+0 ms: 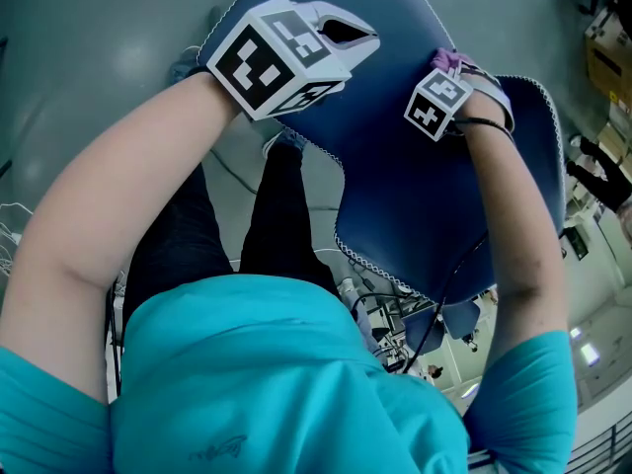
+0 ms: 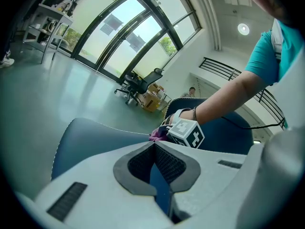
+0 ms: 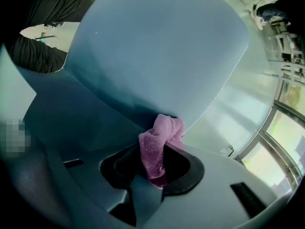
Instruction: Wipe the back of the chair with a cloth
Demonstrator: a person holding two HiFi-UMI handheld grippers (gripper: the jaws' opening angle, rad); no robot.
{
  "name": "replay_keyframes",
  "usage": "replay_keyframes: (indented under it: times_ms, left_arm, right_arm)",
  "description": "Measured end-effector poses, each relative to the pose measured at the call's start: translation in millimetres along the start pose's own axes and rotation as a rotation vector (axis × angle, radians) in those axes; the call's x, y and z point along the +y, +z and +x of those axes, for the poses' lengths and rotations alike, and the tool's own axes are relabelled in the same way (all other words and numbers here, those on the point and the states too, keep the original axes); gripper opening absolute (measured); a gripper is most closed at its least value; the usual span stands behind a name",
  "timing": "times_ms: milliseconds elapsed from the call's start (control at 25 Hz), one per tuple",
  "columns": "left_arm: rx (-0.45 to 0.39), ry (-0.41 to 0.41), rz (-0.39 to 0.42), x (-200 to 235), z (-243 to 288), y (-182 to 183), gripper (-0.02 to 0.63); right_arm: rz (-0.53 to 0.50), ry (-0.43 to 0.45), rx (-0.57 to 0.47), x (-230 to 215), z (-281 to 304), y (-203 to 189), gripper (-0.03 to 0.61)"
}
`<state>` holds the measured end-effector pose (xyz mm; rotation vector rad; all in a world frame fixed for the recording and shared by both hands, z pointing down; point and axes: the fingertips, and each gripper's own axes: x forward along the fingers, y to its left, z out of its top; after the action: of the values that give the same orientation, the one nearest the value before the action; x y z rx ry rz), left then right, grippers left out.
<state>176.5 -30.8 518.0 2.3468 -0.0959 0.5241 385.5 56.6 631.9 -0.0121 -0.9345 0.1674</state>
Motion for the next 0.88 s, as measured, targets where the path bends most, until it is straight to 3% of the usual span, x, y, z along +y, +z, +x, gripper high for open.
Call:
replay_keyframes:
  times_ms: [880]
  left_arm:
    - [-0.014, 0.001, 0.006, -15.3, -19.5, -13.1, -0.005]
  right_arm:
    - [-0.026, 0.053, -0.012, 54.5, -20.4, 30.2, 0.114]
